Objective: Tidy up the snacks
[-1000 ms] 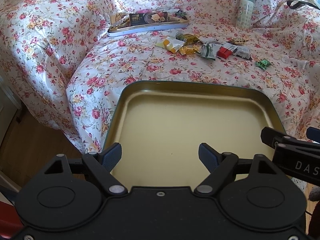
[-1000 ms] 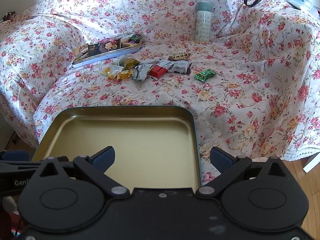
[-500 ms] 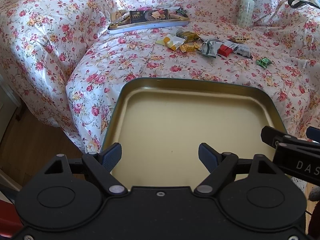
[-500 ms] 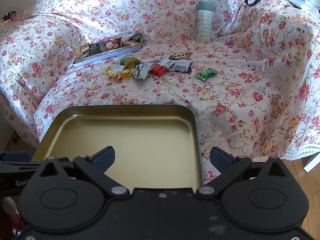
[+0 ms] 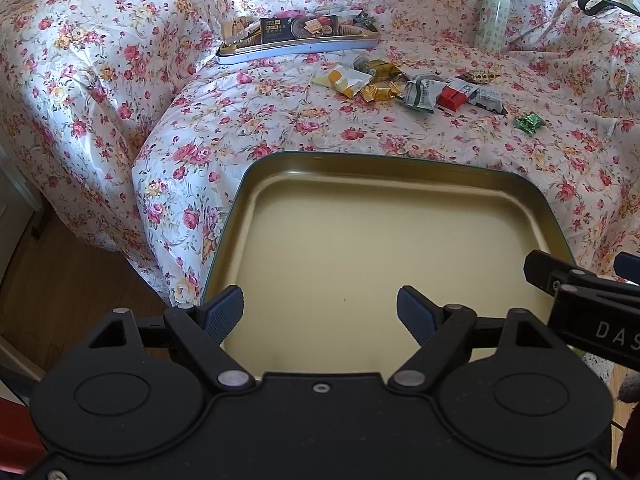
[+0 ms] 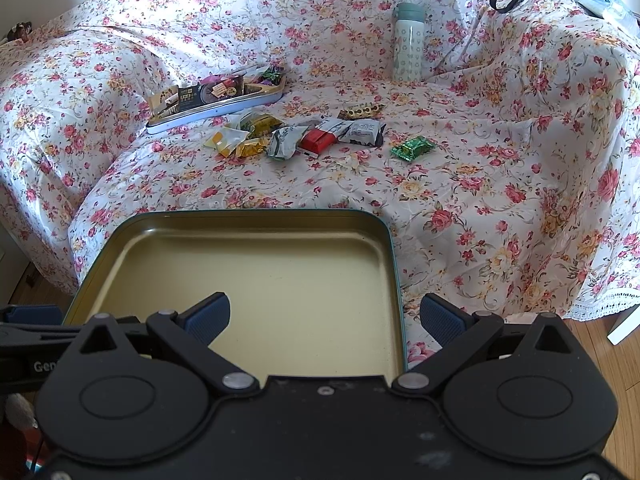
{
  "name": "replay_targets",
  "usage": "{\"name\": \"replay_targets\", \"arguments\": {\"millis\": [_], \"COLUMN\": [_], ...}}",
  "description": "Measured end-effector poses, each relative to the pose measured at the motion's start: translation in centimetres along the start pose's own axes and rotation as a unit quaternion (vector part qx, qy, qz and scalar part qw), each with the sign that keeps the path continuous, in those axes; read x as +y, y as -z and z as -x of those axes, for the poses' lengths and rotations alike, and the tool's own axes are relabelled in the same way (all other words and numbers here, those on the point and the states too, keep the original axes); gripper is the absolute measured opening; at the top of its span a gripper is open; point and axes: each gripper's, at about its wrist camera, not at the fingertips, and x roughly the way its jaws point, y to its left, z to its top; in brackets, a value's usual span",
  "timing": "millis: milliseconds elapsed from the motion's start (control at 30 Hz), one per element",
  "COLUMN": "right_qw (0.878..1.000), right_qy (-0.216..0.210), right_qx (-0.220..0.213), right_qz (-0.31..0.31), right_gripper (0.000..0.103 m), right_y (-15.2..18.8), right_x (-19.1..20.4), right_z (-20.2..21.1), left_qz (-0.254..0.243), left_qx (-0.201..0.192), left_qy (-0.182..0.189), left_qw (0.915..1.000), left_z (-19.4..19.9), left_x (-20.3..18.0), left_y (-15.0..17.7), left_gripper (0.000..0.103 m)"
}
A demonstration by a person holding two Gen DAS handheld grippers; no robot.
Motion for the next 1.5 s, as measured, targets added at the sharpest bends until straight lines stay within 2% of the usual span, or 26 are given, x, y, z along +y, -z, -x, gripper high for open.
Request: {"name": "replay_targets", "arguments": {"millis": [833,1500], "right_qw": [1.000,1.000], "right_qy": [0.000,0.000], "right_qx": [0.000,0.006], "right_qz": [0.000,-0.004], "right_gripper": [0.103,0.103], "right_y": [0.0,-0.5], "right_x": [0.0,-0.5], "right_z": [0.0,-0.7], "left_qz": [0.000,0.002], "left_qx": [0.002,0.028], "left_qy": [0.001,0.019], "left_qw": [1.0000,0.9994], "left_z": [-0.2,-1.2], "left_x": [0.1,0.2], "left_y": [0.3,-0.6], "left_gripper": [0.084,0.084]}}
